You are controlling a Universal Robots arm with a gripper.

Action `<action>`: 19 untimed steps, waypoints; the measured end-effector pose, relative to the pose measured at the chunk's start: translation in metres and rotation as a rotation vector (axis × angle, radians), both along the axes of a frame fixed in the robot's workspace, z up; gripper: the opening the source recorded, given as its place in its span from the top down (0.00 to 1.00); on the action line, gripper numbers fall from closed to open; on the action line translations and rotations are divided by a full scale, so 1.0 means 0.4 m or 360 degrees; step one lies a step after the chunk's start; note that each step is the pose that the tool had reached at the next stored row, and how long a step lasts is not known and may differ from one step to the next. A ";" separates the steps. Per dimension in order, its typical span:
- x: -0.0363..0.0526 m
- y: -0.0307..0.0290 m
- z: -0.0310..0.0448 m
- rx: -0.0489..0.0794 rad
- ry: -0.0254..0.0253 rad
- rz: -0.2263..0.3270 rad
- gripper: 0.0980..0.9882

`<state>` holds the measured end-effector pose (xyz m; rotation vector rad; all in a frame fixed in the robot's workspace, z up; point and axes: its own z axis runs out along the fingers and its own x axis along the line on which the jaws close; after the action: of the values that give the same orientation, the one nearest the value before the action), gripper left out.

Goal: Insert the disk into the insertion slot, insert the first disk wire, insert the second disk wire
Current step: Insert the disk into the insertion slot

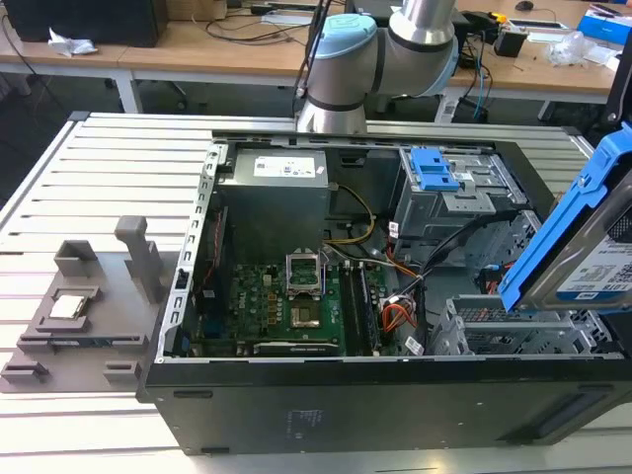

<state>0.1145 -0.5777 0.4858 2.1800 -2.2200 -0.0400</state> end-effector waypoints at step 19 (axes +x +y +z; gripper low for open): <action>0.000 0.000 -0.043 0.0000 0.00001 0.0000 0.70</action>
<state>0.1145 -0.5776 0.4685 2.1800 -2.2200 -0.0401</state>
